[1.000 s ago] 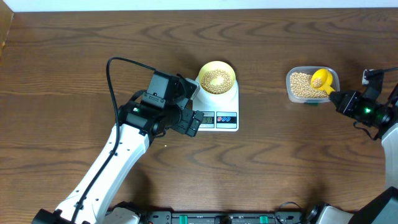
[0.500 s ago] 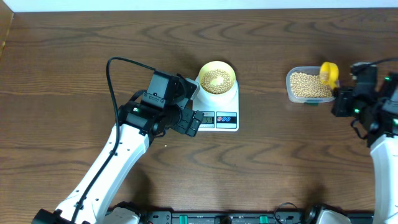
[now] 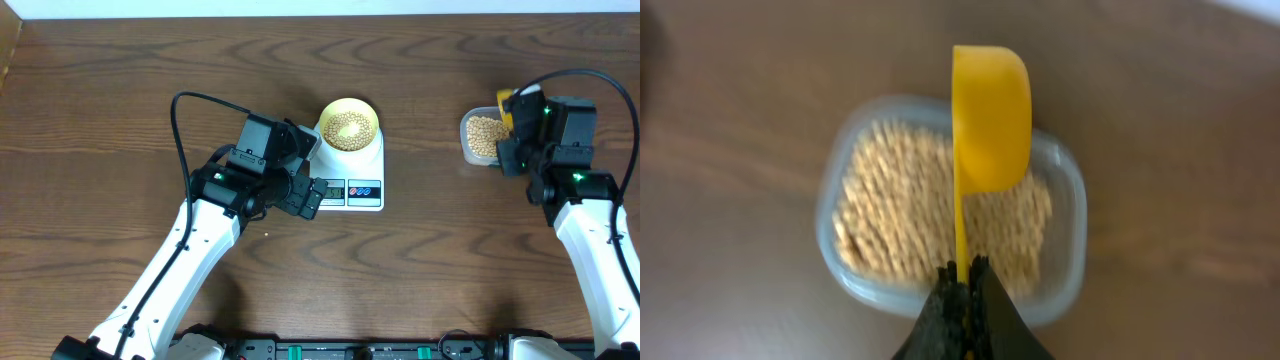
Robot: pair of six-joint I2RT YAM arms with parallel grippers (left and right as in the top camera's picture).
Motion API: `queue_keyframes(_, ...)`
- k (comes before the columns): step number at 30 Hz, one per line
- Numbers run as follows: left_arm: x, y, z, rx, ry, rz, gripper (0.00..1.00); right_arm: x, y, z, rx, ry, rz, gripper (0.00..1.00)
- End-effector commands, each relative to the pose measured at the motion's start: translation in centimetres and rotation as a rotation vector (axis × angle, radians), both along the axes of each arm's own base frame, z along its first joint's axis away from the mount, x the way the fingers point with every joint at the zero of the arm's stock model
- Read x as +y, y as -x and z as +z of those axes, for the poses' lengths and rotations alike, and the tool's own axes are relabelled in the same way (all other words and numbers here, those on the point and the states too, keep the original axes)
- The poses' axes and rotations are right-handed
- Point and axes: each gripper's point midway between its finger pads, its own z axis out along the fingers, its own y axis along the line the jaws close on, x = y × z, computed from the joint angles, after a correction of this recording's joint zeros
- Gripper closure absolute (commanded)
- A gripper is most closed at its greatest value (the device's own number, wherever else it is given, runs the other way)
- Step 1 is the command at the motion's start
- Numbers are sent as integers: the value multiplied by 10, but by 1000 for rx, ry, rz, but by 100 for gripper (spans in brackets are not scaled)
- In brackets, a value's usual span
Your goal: Scoop item into bowl and weigh 50g on scale
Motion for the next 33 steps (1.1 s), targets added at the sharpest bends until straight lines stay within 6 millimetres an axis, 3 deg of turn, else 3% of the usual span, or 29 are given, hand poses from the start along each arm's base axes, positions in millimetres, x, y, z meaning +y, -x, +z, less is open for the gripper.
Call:
queue_keyframes(1,0,2,-4,13,-4,5,5,48,-21,31,-135,-284,78,99)
queue_keyframes(2,0,2,-4,13,-4,5,5,65,-28,49,-190,-399,123,99)
queue_keyframes(6,0,2,-4,13,-4,6,5,99,-40,88,-309,-587,252,99)
queue_keyframes(9,0,2,-4,13,-4,5,5,125,-48,98,-362,-614,337,99)
queue_keyframes(15,0,2,-4,13,-4,6,5,186,-49,58,-261,-641,448,99)
queue_keyframes(17,0,2,-4,13,-4,5,5,206,-45,37,-202,-642,483,99)
queue_keyframes(22,0,2,-4,13,-4,5,5,246,-29,12,-181,-526,663,99)
queue_keyframes(29,0,2,-4,13,-4,5,5,258,-18,-32,-102,-334,677,99)
queue_keyframes(33,0,2,-4,13,-4,6,5,266,-13,-43,-75,-324,699,99)
